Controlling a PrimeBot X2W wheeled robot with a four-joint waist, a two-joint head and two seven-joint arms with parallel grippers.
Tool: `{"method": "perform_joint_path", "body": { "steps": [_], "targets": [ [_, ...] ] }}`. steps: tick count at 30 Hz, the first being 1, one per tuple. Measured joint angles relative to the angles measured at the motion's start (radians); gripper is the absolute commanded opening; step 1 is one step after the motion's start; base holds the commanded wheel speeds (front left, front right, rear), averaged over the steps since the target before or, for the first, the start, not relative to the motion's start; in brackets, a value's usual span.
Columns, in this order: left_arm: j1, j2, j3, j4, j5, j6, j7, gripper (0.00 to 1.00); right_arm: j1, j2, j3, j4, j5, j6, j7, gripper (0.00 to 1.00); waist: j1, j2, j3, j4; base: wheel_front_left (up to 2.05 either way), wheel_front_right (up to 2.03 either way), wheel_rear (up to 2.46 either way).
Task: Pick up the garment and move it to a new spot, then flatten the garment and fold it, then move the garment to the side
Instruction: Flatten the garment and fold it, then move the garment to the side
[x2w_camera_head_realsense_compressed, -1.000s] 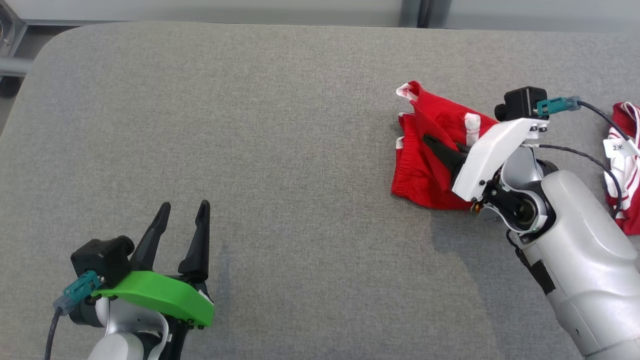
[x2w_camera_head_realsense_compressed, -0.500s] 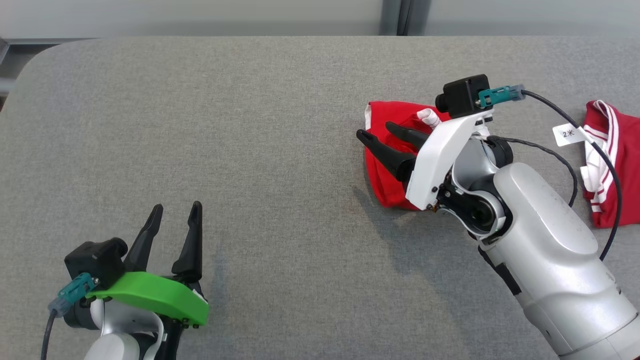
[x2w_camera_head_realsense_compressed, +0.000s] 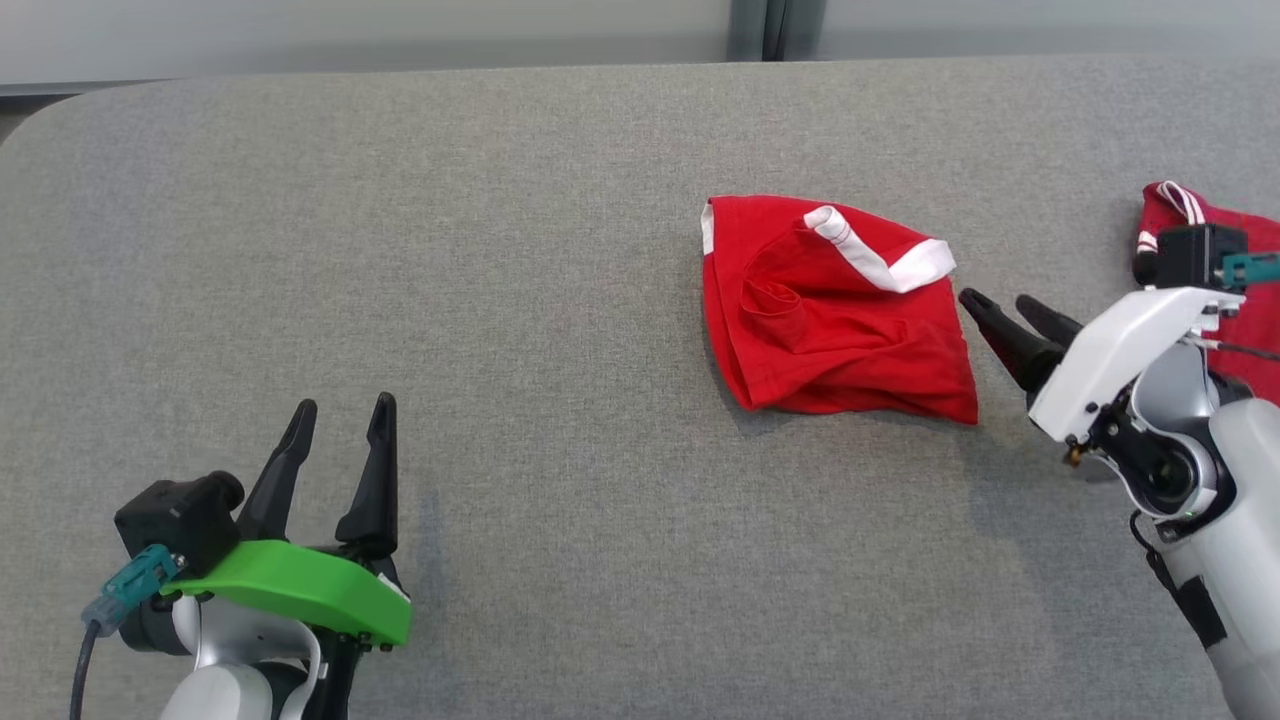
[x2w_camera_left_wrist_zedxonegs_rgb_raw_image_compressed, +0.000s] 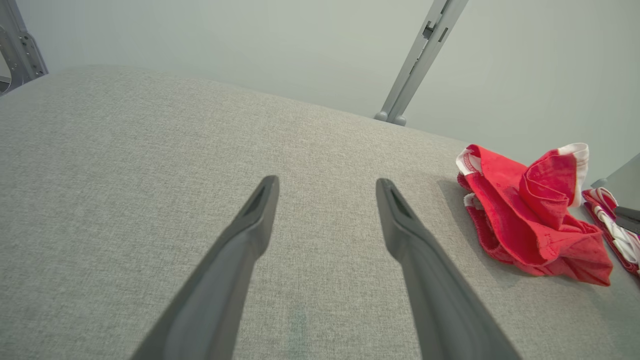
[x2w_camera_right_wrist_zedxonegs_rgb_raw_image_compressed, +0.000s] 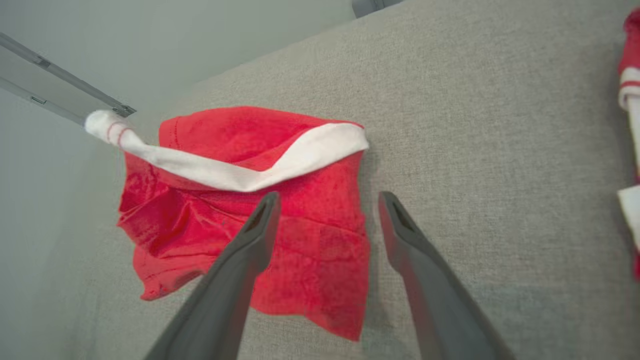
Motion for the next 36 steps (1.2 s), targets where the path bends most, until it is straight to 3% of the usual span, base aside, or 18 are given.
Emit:
{"method": "perform_joint_path", "body": {
  "steps": [6,11,19,26,27,28,29,36],
  "targets": [
    [-0.001,0.000,-0.011,-0.007,0.000,0.000,0.002,1.00,0.066,0.003,-0.043,0.039,0.059,0.001,-0.021,1.00,0.0000,0.0000,0.027,-0.004,0.00,0.00,0.00],
    [-0.004,-0.001,-0.018,-0.014,0.018,0.000,0.006,1.00,0.067,0.030,-0.062,0.042,0.113,0.029,-0.034,1.00,0.0000,0.0000,0.046,0.006,0.00,0.00,0.00],
    [-0.032,-0.001,-0.024,-0.015,0.018,0.000,0.011,1.00,0.063,0.028,-0.083,0.092,0.140,0.038,-0.032,1.00,0.0000,0.0000,0.072,0.033,0.00,0.00,0.00],
    [-0.047,-0.007,-0.027,-0.012,0.026,0.000,0.011,1.00,0.053,0.105,-0.117,0.140,0.256,0.057,-0.020,1.00,0.0000,0.0000,0.087,0.059,0.00,0.00,0.00],
    [-0.051,-0.007,-0.025,-0.012,0.026,0.000,0.010,1.00,0.049,0.112,-0.119,0.143,0.265,0.064,-0.019,0.69,0.0000,0.0000,0.088,0.062,0.00,0.00,0.00],
    [-0.052,-0.007,-0.022,-0.012,0.026,0.000,0.010,1.00,0.044,0.117,-0.119,0.144,0.273,0.065,-0.019,0.16,0.0000,0.0000,0.090,0.064,0.00,0.00,0.00],
    [-0.052,-0.007,-0.021,-0.011,0.026,0.000,0.010,1.00,0.037,0.120,-0.119,0.145,0.274,0.067,-0.019,0.00,0.0001,0.0000,0.090,0.065,0.00,0.00,0.00],
    [-0.052,-0.007,-0.001,0.006,0.026,0.000,0.004,1.00,-0.008,0.079,-0.072,0.128,0.266,0.099,0.035,0.00,0.0001,0.0000,0.083,0.060,0.00,0.00,0.00]
  ]
}}
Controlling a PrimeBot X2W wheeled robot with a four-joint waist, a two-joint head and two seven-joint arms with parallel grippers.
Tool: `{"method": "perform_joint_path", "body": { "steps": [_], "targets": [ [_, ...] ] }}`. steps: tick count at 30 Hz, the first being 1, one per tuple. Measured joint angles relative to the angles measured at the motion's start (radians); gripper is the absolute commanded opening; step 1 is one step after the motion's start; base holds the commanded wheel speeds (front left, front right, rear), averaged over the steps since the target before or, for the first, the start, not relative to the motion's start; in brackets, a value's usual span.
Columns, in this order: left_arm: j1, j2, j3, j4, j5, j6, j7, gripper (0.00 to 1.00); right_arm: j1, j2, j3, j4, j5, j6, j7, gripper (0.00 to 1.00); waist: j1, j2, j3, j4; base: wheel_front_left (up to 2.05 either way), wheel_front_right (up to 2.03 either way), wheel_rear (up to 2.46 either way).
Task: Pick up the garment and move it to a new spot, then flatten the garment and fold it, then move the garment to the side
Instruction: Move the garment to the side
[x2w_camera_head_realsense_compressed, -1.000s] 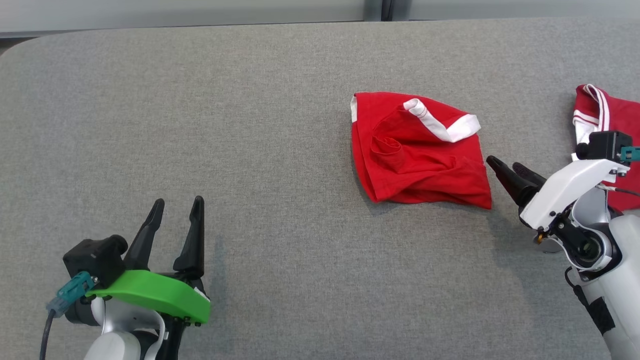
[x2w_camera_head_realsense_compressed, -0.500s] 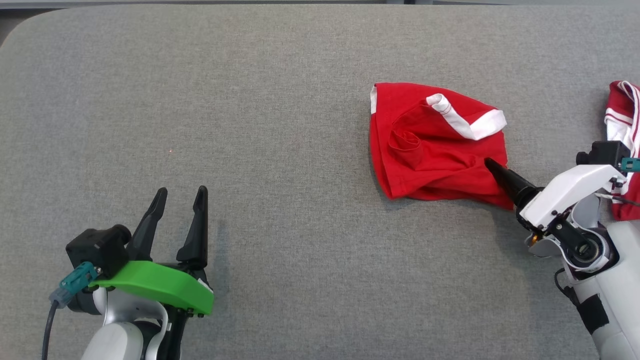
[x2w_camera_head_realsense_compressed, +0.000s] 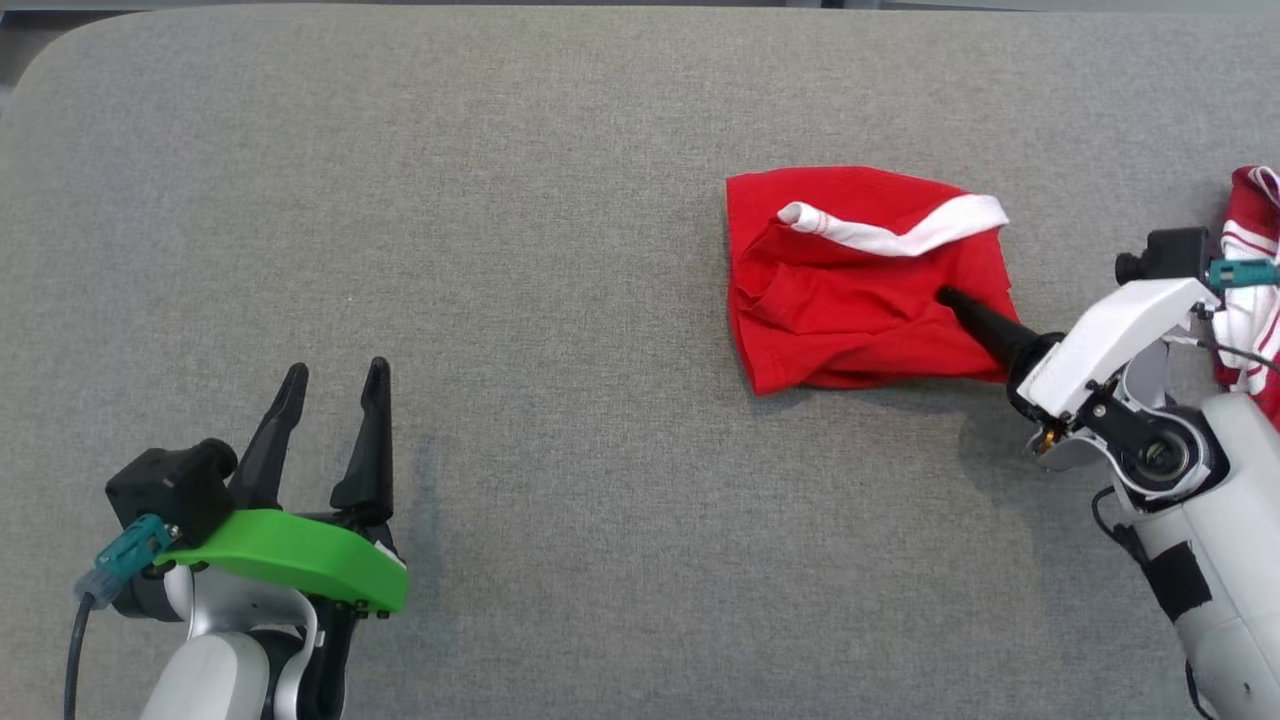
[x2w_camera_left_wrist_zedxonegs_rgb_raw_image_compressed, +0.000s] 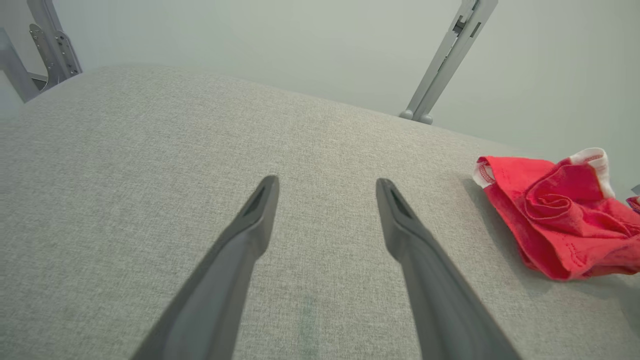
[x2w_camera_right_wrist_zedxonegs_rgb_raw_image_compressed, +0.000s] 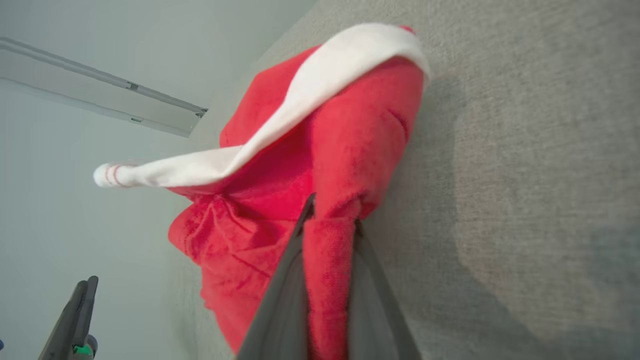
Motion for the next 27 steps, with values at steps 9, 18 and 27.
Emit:
{"method": "perform_joint_path", "body": {
  "steps": [9,18,27],
  "targets": [
    [0.001,-0.007,0.006,0.032,-0.002,0.000,-0.014,1.00,-0.113,-0.160,0.081,-0.066,-0.010,0.006,0.271,0.00,0.0000,0.0000,-0.045,-0.035,0.00,0.00,0.00],
    [0.009,-0.014,-0.002,0.032,-0.011,-0.001,-0.017,1.00,-0.212,-0.356,0.096,-0.097,-0.060,-0.108,0.524,0.00,0.0000,0.0000,-0.086,-0.065,0.00,0.00,0.00],
    [0.011,-0.017,-0.014,0.001,-0.020,-0.006,-0.010,1.00,-0.213,-0.492,0.054,-0.073,-0.105,-0.194,0.629,0.00,0.0000,0.0000,-0.070,-0.071,0.00,0.00,0.00]
  ]
}}
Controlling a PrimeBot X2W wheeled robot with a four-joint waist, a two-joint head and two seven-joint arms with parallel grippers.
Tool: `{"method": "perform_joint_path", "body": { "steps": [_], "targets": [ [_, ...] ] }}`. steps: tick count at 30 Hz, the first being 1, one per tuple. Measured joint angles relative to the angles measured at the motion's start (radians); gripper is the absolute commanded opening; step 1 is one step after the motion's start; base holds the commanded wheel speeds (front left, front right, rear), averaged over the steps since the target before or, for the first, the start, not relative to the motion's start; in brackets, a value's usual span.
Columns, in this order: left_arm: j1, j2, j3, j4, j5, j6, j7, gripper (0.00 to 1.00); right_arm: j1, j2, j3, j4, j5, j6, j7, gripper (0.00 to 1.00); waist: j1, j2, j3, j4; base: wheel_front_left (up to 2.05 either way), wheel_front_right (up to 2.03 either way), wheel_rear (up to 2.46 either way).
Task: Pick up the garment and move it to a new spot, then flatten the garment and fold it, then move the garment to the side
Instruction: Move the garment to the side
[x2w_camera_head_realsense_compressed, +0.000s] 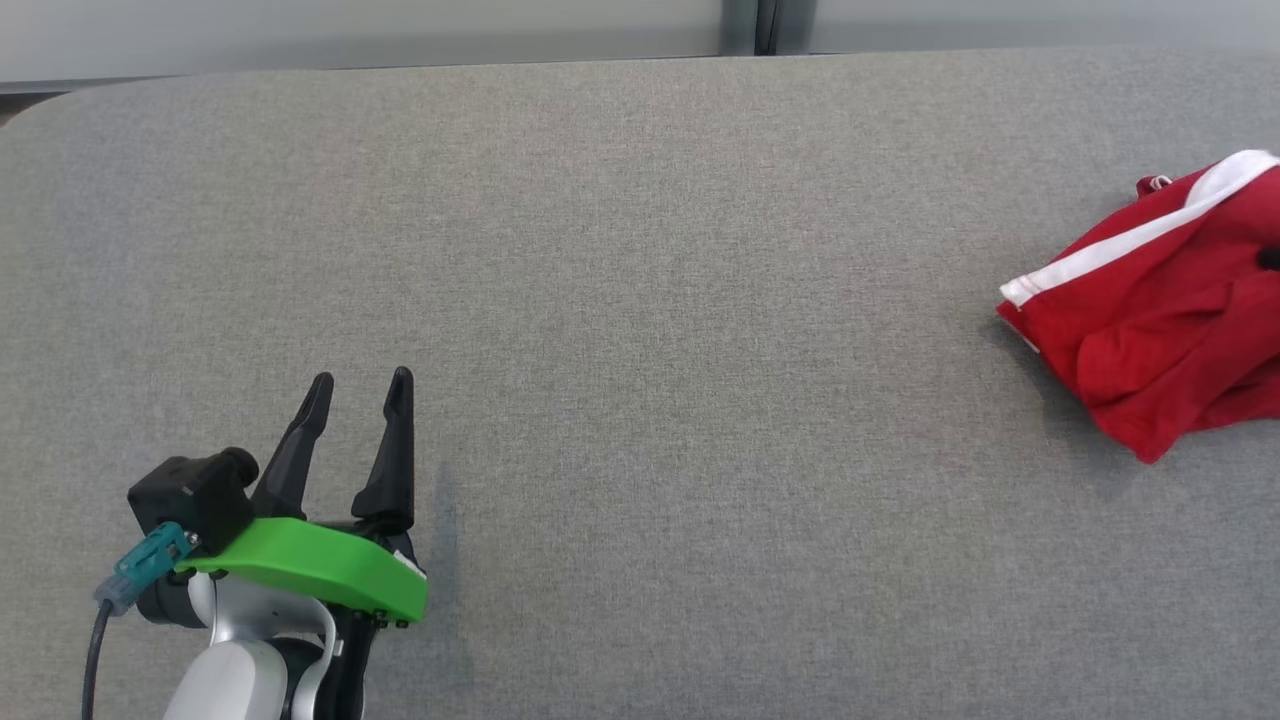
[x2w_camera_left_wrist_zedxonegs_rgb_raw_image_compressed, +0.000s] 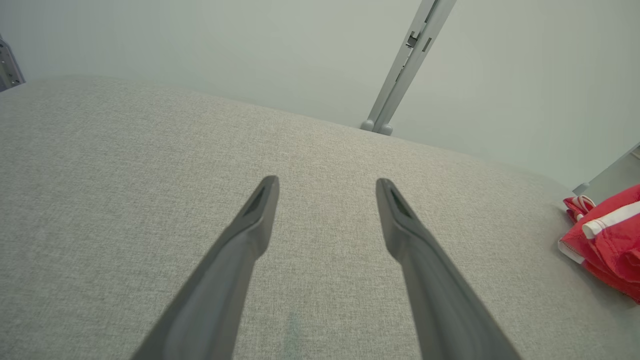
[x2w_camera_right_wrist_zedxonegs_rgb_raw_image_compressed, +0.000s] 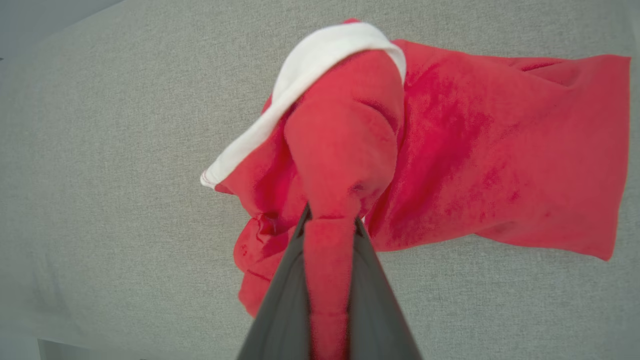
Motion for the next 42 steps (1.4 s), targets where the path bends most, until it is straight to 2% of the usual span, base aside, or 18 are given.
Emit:
{"method": "perform_joint_path", "body": {
  "steps": [7,12,20,23,24,27,32,36,38,42],
  "targets": [
    [0.000,0.002,0.023,-0.021,-0.017,0.000,0.004,1.00,-0.016,-0.049,-0.041,0.004,-0.019,-0.010,0.009,0.00,0.0000,0.0000,0.031,-0.008,0.00,0.00,0.00],
    [-0.003,0.001,0.022,-0.021,-0.021,0.000,0.007,1.00,-0.009,-0.108,-0.032,0.033,-0.137,-0.011,-0.049,0.00,0.0000,0.0000,0.051,-0.023,0.00,0.00,0.00],
    [-0.011,0.002,0.017,-0.031,-0.023,0.000,0.017,1.00,0.014,-0.077,-0.011,0.022,-0.184,-0.010,-0.156,0.00,0.0000,0.0000,0.075,-0.049,0.00,0.00,0.00],
    [-0.012,0.005,0.021,-0.031,-0.023,0.000,0.018,1.00,0.014,-0.079,-0.011,0.021,-0.211,-0.010,-0.208,0.00,0.0000,0.0000,0.085,-0.060,0.00,0.00,0.00],
    [-0.012,0.007,0.021,-0.032,-0.022,0.000,0.022,1.00,0.015,-0.083,-0.011,0.021,-0.224,-0.010,-0.225,0.04,0.0000,0.0000,0.088,-0.064,0.00,0.00,0.00],
    [-0.012,0.011,0.021,-0.034,-0.022,0.000,0.025,1.00,0.027,-0.088,-0.012,0.026,-0.242,-0.010,-0.260,0.02,0.0000,0.0000,0.098,-0.075,0.00,0.00,0.00],
    [-0.022,0.013,0.023,-0.027,-0.022,0.000,0.025,1.00,0.056,-0.037,-0.020,0.045,-0.220,-0.009,-0.302,0.00,0.0000,0.0000,0.105,-0.096,0.00,0.00,0.00],
    [-0.032,0.013,0.022,-0.017,-0.022,-0.001,0.025,1.00,0.050,0.059,-0.053,0.034,-0.103,-0.004,-0.296,0.00,0.0000,0.0000,0.098,-0.105,0.00,0.00,0.00],
    [-0.032,0.013,0.019,-0.009,-0.022,-0.003,0.026,1.00,0.044,0.100,-0.056,0.014,-0.043,0.012,-0.271,0.00,0.0001,0.0000,0.090,-0.108,0.00,0.00,0.00],
    [-0.034,0.008,0.006,0.000,-0.022,-0.005,0.031,1.00,0.016,0.153,-0.081,-0.019,0.066,0.021,-0.214,0.00,0.0000,0.0000,0.075,-0.107,0.00,0.00,0.00]
  ]
}}
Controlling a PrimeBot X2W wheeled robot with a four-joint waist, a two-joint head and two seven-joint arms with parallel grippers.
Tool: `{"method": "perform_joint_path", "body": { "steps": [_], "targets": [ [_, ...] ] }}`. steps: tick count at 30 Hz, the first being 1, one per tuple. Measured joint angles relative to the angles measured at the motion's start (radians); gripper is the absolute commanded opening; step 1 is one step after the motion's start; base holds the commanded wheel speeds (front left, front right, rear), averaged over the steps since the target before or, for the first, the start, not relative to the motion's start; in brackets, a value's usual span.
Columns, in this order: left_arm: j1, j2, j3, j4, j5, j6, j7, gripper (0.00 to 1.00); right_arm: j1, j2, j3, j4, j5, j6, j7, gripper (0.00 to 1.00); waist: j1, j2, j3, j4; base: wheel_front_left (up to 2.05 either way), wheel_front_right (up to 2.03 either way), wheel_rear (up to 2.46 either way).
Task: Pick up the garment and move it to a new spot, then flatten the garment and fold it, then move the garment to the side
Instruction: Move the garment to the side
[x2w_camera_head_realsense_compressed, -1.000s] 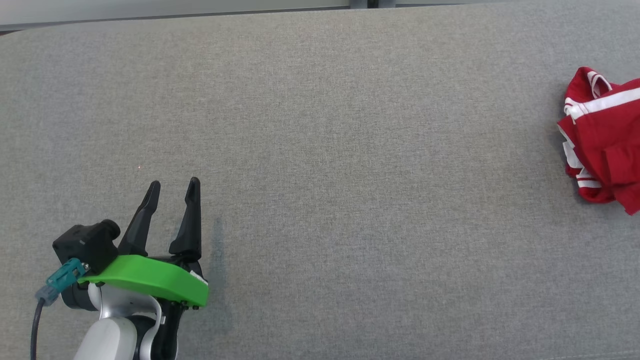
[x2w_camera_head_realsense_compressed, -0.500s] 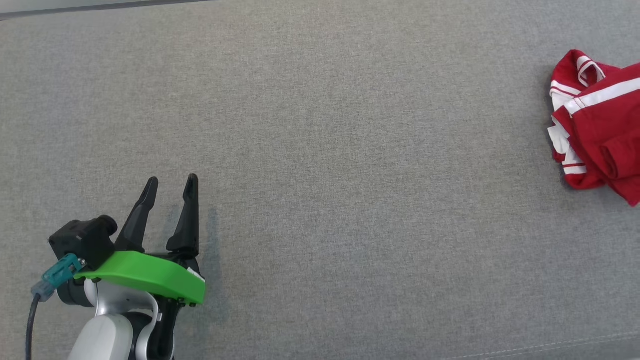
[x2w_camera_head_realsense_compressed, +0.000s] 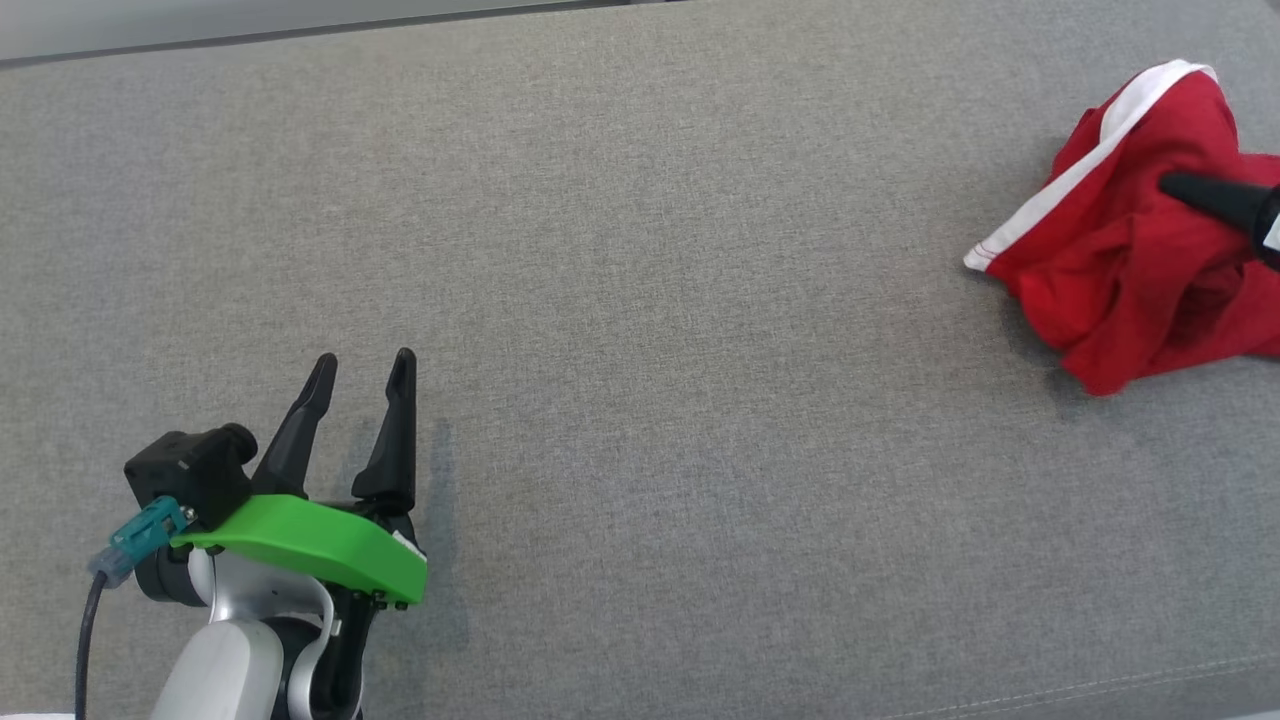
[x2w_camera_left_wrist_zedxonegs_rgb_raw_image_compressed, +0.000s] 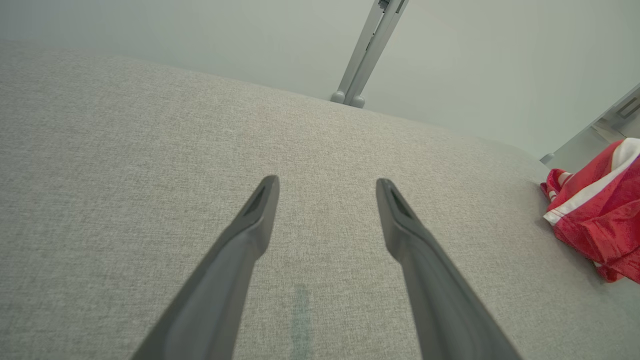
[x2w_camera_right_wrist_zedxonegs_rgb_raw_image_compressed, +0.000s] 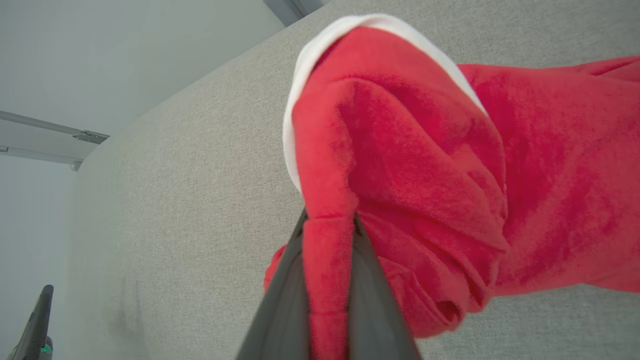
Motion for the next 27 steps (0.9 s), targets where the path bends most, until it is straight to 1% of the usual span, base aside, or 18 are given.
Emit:
{"method": "perform_joint_path", "body": {
  "steps": [6,8,9,12,14,15,17,20,23,27],
  "targets": [
    [-0.009,-0.010,-0.010,0.001,-0.001,-0.004,0.003,1.00,-0.061,0.025,-0.040,-0.045,0.082,-0.005,0.058,0.00,0.0000,0.0000,-0.007,0.027,0.00,0.00,0.00],
    [-0.009,-0.010,-0.010,0.002,-0.002,-0.004,0.003,1.00,-0.072,0.027,-0.048,-0.051,0.095,-0.006,0.067,0.00,0.0000,0.0000,-0.006,0.039,0.00,0.00,0.00],
    [-0.009,-0.010,-0.008,0.002,-0.002,-0.004,0.003,1.00,-0.076,0.026,-0.051,-0.053,0.095,-0.015,0.072,0.00,0.0000,0.0000,-0.005,0.046,0.00,0.00,0.00],
    [-0.009,-0.011,-0.008,0.003,-0.002,-0.004,0.002,1.00,-0.077,0.020,-0.054,-0.052,0.092,-0.021,0.072,0.00,0.0000,0.0000,-0.001,0.068,0.00,0.00,0.00],
    [-0.009,-0.012,-0.007,0.002,-0.002,-0.004,0.002,1.00,-0.077,0.005,-0.051,-0.047,0.063,-0.024,0.072,0.00,0.0000,0.0000,0.003,0.082,0.00,0.00,0.00],
    [-0.009,-0.012,-0.007,0.002,-0.002,-0.004,0.002,1.00,-0.076,-0.008,-0.049,-0.043,0.047,-0.031,0.072,0.00,0.0000,0.0000,0.006,0.089,0.00,0.00,0.00],
    [-0.009,-0.013,-0.004,0.000,-0.002,-0.004,0.001,1.00,-0.072,-0.037,-0.046,-0.028,0.012,-0.031,0.072,0.00,0.0000,0.0000,0.012,0.102,0.00,0.00,0.00],
    [-0.009,-0.013,0.012,-0.004,-0.002,-0.004,-0.003,1.00,-0.065,-0.063,-0.050,-0.007,-0.012,-0.039,0.067,0.00,0.0000,0.0000,0.027,0.114,0.00,0.00,0.00],
    [-0.009,-0.011,0.031,-0.004,-0.002,-0.004,-0.008,1.00,-0.065,-0.072,-0.049,0.009,-0.034,-0.039,0.062,0.00,0.0000,0.0000,0.043,0.116,0.00,0.00,0.00],
    [-0.009,-0.010,0.038,-0.007,-0.002,-0.004,-0.011,1.00,-0.055,-0.099,-0.058,0.038,-0.062,-0.040,0.054,0.00,0.0000,0.0000,0.051,0.102,0.00,0.00,0.00]
  ]
}}
